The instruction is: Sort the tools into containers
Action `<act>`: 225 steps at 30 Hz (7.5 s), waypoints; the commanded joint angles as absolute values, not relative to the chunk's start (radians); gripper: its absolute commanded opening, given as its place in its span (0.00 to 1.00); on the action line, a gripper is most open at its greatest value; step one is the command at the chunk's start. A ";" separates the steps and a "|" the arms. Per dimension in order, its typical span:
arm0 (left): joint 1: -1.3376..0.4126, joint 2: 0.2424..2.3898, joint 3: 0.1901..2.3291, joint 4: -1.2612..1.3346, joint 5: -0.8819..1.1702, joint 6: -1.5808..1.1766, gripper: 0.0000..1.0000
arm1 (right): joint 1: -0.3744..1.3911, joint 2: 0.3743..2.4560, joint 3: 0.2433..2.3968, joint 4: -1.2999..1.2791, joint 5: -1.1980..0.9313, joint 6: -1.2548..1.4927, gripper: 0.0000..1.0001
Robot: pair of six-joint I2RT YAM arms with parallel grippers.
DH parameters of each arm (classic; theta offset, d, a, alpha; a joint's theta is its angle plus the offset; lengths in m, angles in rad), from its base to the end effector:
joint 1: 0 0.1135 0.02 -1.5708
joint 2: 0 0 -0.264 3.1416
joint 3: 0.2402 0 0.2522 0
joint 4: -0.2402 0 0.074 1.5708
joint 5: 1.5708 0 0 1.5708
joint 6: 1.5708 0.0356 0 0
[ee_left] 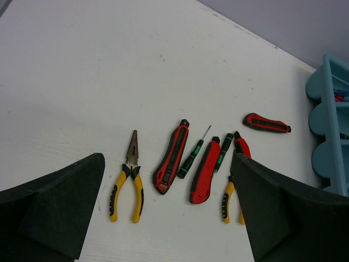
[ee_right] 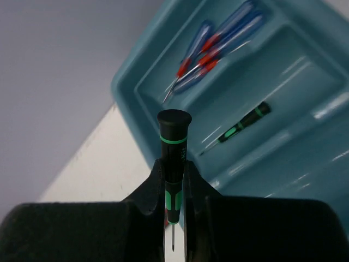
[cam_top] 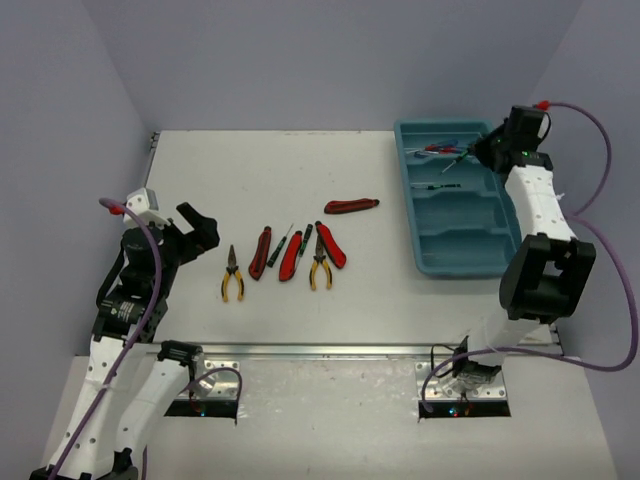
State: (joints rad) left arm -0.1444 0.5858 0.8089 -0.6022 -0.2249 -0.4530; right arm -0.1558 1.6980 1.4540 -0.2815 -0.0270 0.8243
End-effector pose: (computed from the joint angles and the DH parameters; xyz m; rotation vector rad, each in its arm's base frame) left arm 0.1264 -0.0104 0.3319 -0.4445 1.8925 -0.1776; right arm 0.3958 -0.0612 0.3194 0.9858 1.8830 0.4288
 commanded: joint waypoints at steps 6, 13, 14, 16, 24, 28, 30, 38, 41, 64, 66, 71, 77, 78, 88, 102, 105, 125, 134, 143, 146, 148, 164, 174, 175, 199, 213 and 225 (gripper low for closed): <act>-0.153 0.577 0.804 -0.556 -0.222 -0.447 1.00 | -0.189 1.857 1.505 -0.383 0.274 1.492 0.00; -0.153 0.581 0.805 -0.556 -0.225 -0.448 1.00 | -0.203 1.945 1.529 -0.320 0.241 1.562 0.19; -0.153 0.582 0.805 -0.555 -0.224 -0.447 1.00 | -0.205 1.947 1.525 -0.307 0.233 1.556 0.27; -0.153 0.584 0.807 -0.555 -0.223 -0.446 1.00 | -0.206 1.944 1.507 -0.266 0.220 1.535 0.46; -0.153 0.591 0.806 -0.554 -0.216 -0.445 1.00 | -0.190 1.852 1.440 -0.124 0.113 1.383 0.84; -0.153 0.598 0.808 -0.555 -0.219 -0.445 1.00 | -0.096 1.782 1.470 -0.120 0.037 1.142 0.84; -0.153 0.602 0.808 -0.555 -0.221 -0.446 1.00 | -0.004 1.735 1.503 -0.195 0.052 0.986 0.81; -0.152 0.625 0.801 -0.545 -0.209 -0.443 1.00 | 0.395 1.609 1.418 -0.438 0.199 0.673 0.71; -0.154 0.667 0.788 -0.512 -0.135 -0.426 1.00 | 0.521 1.606 1.365 -0.490 0.187 0.623 0.69; -0.448 1.712 1.334 -0.732 -0.189 -0.351 0.53 | 0.538 0.919 0.780 -0.474 0.115 0.560 0.73; -0.448 1.738 1.342 -0.723 -0.181 -0.344 0.53 | 0.540 0.913 0.772 -0.472 0.118 0.553 0.74; -0.449 1.814 1.354 -0.736 -0.190 -0.330 0.46 | 0.539 0.913 0.752 -0.458 0.085 0.545 0.74; -0.449 1.866 1.315 -0.710 -0.222 -0.331 0.39 | 0.540 0.915 0.735 -0.419 0.037 0.552 0.74; -0.449 1.871 1.313 -0.708 -0.222 -0.332 0.39 | 0.540 0.915 0.734 -0.415 0.035 0.553 0.74; -0.451 1.951 1.303 -0.684 -0.169 -0.343 0.38 | 0.539 0.928 0.735 -0.397 0.008 0.563 0.73; -0.469 1.959 1.253 -0.680 -0.183 -0.377 0.00 | 0.538 0.945 0.741 -0.387 0.003 0.569 0.71; -0.469 1.912 1.255 -0.699 -0.227 -0.398 0.00 | 0.538 0.950 0.743 -0.373 -0.020 0.568 0.71; -0.511 1.177 0.898 0.008 0.366 -0.773 0.00 | 0.565 1.253 0.669 0.487 -0.782 0.845 0.68; -0.540 1.098 0.803 0.128 0.390 -0.885 0.00 | 0.591 1.314 0.752 0.454 -0.729 0.821 0.55; -0.588 1.094 0.761 0.189 0.374 -0.916 0.00 | 0.595 1.370 0.785 0.458 -0.700 0.842 0.33; -0.590 1.091 0.759 0.186 0.367 -0.906 0.00 | 0.595 1.374 0.800 0.433 -0.665 0.841 0.02; -0.592 1.083 0.789 0.124 0.320 -0.883 0.27 | 0.595 1.373 0.810 0.381 -0.618 0.835 0.00; -0.591 0.952 1.125 -0.685 -0.539 -0.667 1.00 | 0.017 1.409 0.808 0.110 -0.273 1.027 0.00; -0.591 0.899 1.019 -0.711 -0.545 -0.591 1.00 | -0.171 1.684 1.130 -0.021 0.101 1.367 0.00; -0.591 0.903 1.016 -0.710 -0.540 -0.587 1.00 | -0.174 1.721 1.172 -0.040 0.106 1.382 0.00; -0.591 1.079 0.998 -0.639 -0.391 -0.570 1.00 | -0.175 1.887 1.548 -0.148 -0.209 1.306 0.68; -0.693 1.609 1.248 -0.565 -0.312 -0.485 0.70 | -0.043 1.496 1.204 -0.323 -0.575 0.738 0.71; -0.625 2.025 1.634 -0.629 -0.270 -0.381 0.36 | -0.023 1.261 0.851 -0.216 -0.715 0.698 0.69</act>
State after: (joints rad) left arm -0.6537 1.9664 1.5512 -0.6037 -0.2974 -0.4151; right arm -0.0181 1.3374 0.8326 -0.2709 -0.6438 0.7523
